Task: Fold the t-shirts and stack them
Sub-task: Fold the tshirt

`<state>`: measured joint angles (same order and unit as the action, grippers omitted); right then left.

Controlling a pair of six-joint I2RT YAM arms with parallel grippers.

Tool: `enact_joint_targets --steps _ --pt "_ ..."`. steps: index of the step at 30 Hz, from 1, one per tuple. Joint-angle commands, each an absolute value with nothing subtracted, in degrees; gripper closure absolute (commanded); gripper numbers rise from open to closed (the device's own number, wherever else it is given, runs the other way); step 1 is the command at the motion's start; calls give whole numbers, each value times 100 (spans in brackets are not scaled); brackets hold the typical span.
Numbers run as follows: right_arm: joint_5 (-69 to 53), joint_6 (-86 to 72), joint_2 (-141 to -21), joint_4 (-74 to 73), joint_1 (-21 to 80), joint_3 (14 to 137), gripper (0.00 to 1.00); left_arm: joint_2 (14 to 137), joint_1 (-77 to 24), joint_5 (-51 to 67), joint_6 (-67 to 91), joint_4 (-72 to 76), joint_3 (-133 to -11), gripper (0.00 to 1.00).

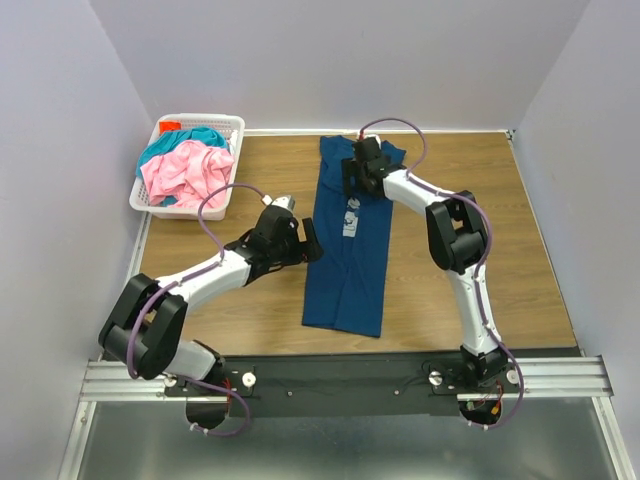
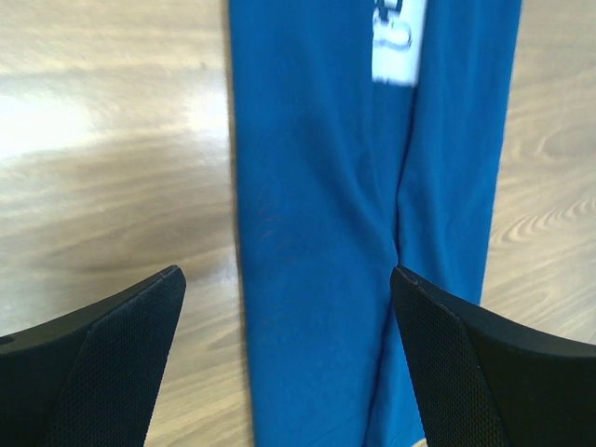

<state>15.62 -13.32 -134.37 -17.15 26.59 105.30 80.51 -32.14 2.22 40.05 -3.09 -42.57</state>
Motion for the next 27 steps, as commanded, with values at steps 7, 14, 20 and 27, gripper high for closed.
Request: enact_joint_targets --steps 7,14,20,27 --pt "765 -1098 -12361 -2391 2768 10531 0 7401 -3603 342 4060 -1317 -3569 2" --pt "739 -1950 -10647 -2364 3076 8223 0 6891 -4104 509 4613 -1582 -2832 2" --pt "791 -2557 -9609 -2320 3111 6874 0 6663 -4605 659 4904 -1486 -2523 23" --pt "765 -2856 -8886 -2312 3111 6100 0 6671 -4896 695 5018 -1696 -2514 42"
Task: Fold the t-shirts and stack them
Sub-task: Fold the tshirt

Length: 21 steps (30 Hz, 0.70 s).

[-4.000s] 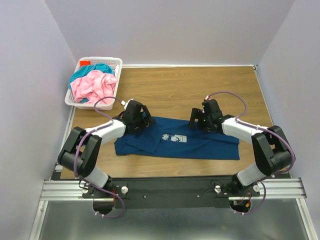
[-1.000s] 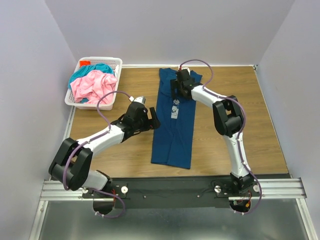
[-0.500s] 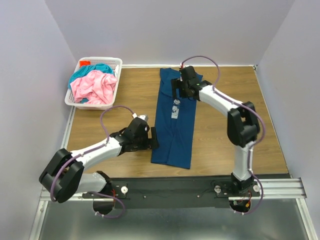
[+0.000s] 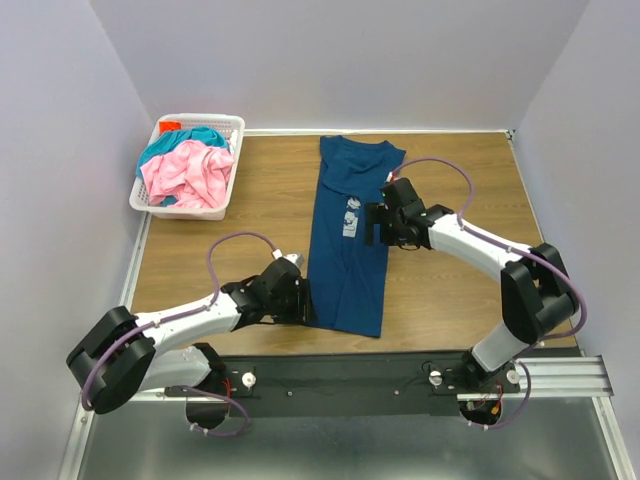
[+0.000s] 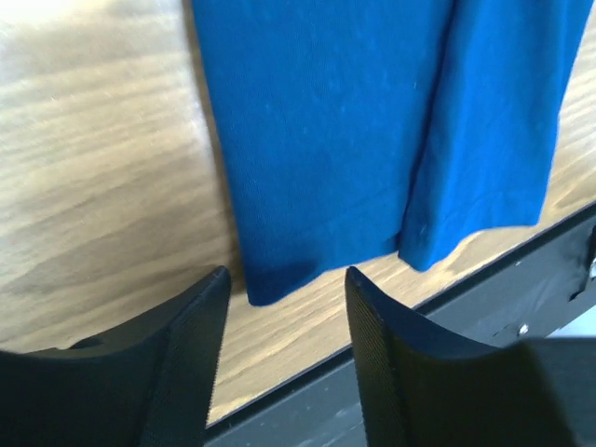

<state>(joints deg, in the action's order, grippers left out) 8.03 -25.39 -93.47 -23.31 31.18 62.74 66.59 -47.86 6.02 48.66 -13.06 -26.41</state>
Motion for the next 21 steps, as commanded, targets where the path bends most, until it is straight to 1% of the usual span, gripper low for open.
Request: enact_joint_targets --steps 1,2,5,6,7,8,10,11,12,13,14,15,16,19,21 --pt "747 -2891 -8729 -2320 3111 5995 0 6671 -4896 529 5053 -1740 -2514 44" --pt "721 -2918 -8658 -2312 3111 5942 0 6697 -4896 449 5062 -1775 -2522 47" --pt "581 -2971 -8386 -2285 3120 5636 0 6811 -4904 335 5045 -1723 -2575 50" --pt "519 -2971 -8324 -2276 3129 5538 0 6872 -4904 308 5097 -1697 -2593 54" --pt "432 -2945 -8254 -2276 3207 5433 0 6908 -4904 282 5124 -1670 -2584 55" --pt "405 -2927 -8096 -2285 3278 5179 0 6960 -4904 264 5133 -1618 -2558 60" --pt "204 -2944 -7894 -2303 3532 4906 0 7031 -4904 203 5212 -1556 -2566 62" --pt "115 -2997 -7719 -2303 3629 4782 0 7066 -4904 193 5212 -1547 -2566 65" --pt "71 -3084 -7621 -2320 3734 4529 0 7136 -4904 176 5212 -1538 -2601 72" --pt "36 -3302 -7542 -2320 3935 4405 0 7172 -4896 158 5203 -1529 -2619 74" --pt "-121 -3418 -7480 -2329 4042 4299 0 7207 -4904 158 5194 -1512 -2628 79" --pt "-210 -3654 -7419 -2373 4243 4089 0 7303 -4904 150 5229 -1520 -2645 91" --pt "-246 -3769 -7418 -2399 4341 4009 0 7347 -4904 167 5238 -1512 -2637 99" --pt "-281 -4243 -7479 -2601 4832 3824 0 7400 -4904 272 5247 -1503 -2602 100" --pt "-115 -4499 -7532 -2741 5053 3814 4 7295 -4904 316 5291 -1503 -2541 100"
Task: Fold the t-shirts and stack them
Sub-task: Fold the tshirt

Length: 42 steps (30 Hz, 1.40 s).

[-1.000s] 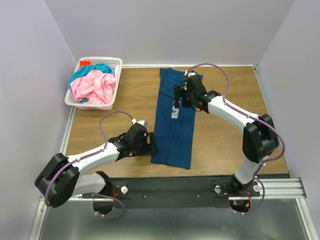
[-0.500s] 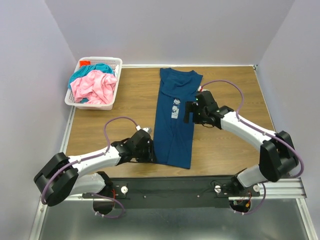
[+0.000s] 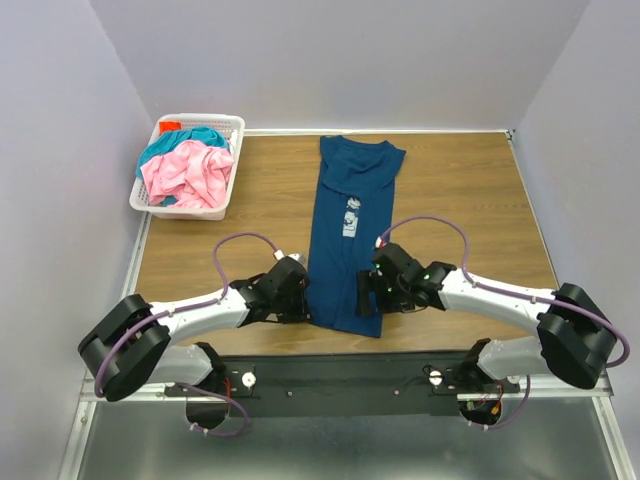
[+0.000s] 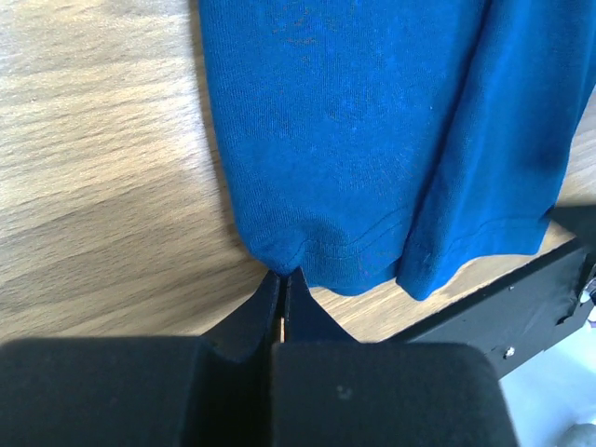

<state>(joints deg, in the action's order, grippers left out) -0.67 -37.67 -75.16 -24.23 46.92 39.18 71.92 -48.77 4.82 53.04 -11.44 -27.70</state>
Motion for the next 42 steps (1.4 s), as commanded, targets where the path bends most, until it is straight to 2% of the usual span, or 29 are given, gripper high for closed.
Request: enact_joint_targets --steps 1,2,4,5,7,11,16,26,28,32,34,35,42 --pt "-97 -4700 -7558 -2768 5236 3823 7 7234 -4904 325 5300 -1494 -2514 100" --pt "-27 -4815 -7576 -2812 5308 3849 10 7120 -4904 334 5326 -1494 -2496 100" --pt "271 -5113 -7655 -2909 5448 3867 21 6988 -4913 369 5352 -1529 -2435 100" --pt "316 -5263 -7681 -2944 5467 3867 33 6839 -4913 387 5387 -1538 -2391 100" --pt "404 -5352 -7760 -3005 5537 3885 39 6698 -4913 404 5423 -1555 -2329 100" --pt "659 -5563 -7901 -3243 5651 3911 45 6452 -4913 413 5484 -1538 -2233 100" --pt "835 -5730 -7919 -3568 5722 3937 46 6381 -4922 413 5546 -1512 -2180 100" --pt "545 -5888 -7875 -3647 6029 3823 65 6346 -4939 378 5599 -1415 -2118 100" --pt "563 -5941 -7901 -3639 6038 3858 73 6337 -4939 387 5607 -1406 -2101 100" --pt "519 -5950 -7866 -3551 6073 3885 79 6241 -4948 387 5651 -1362 -2030 100" --pt "501 -5959 -7893 -3516 6082 3876 88 6144 -4948 369 5651 -1362 -2013 100" --pt "492 -5976 -7893 -3490 6073 3859 99 6117 -4948 369 5643 -1380 -2013 100" --pt "97 -6249 -7173 -3472 6082 3121 99 5740 -4948 439 5721 -1450 -1907 100"
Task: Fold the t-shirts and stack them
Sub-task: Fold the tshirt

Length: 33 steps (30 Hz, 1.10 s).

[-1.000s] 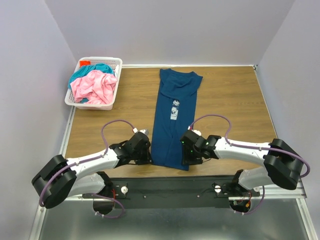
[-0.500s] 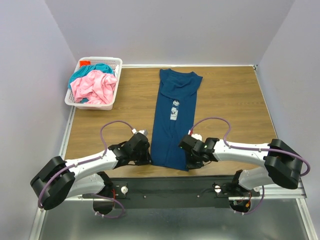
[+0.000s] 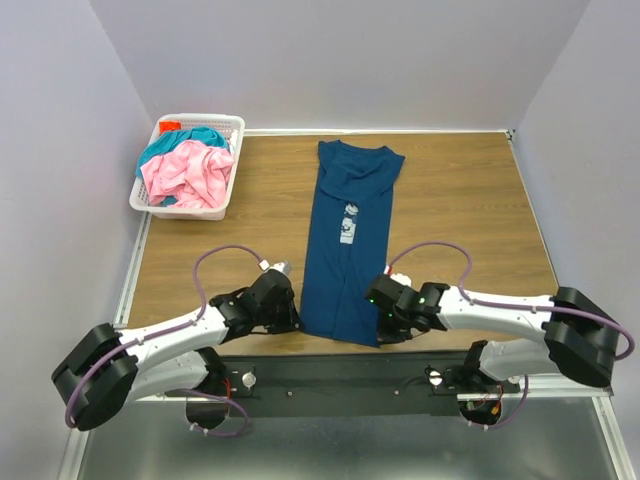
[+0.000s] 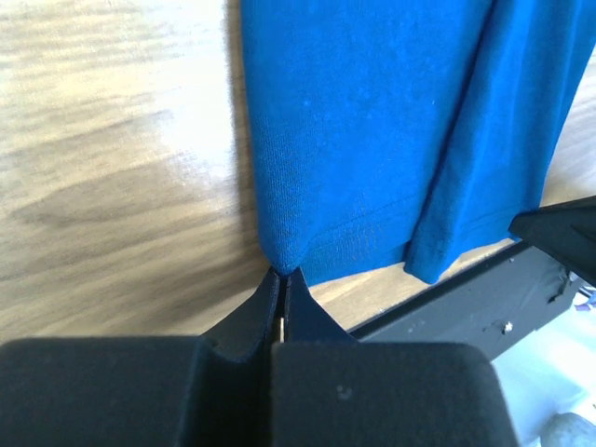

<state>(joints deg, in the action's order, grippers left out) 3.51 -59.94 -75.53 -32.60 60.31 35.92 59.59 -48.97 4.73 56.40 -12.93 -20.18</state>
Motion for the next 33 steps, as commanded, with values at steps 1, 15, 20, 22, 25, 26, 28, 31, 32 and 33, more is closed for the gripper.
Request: enact_joint_targets --steps 1,15,20,22,25,26,28,31,32,33 --pt "79 -6319 -6946 -3463 6082 3033 99 5696 -4957 439 5739 -1468 -1872 100" --pt "535 -5828 -6407 -3094 6082 3453 99 4842 -5150 581 5792 -994 -1977 100" --pt "896 -5232 -6459 -3217 5697 3866 99 5307 -5150 273 5643 -589 -2495 100" --pt "1037 -4941 -6669 -3217 5416 4139 99 5729 -5098 53 5485 -589 -2871 100" --pt "1195 -4624 -6899 -3208 5090 4578 99 6327 -4967 -518 5204 -703 -3521 100" --pt "1274 -4406 -7039 -3217 4889 4684 99 6467 -4940 -606 5134 -677 -3672 100" --pt "1370 -4211 -7154 -3199 4686 5052 99 6889 -4843 -641 4897 -659 -4075 100" --pt "1696 -3877 -7479 -3182 4334 5501 99 7408 -4545 -668 4642 -677 -4630 100" --pt "1748 -3824 -7566 -3173 4281 5589 99 7522 -4387 -668 4554 -668 -4754 100" --pt "1827 -3762 -7654 -3173 4219 5686 99 7637 -4316 -659 4509 -659 -4877 100"
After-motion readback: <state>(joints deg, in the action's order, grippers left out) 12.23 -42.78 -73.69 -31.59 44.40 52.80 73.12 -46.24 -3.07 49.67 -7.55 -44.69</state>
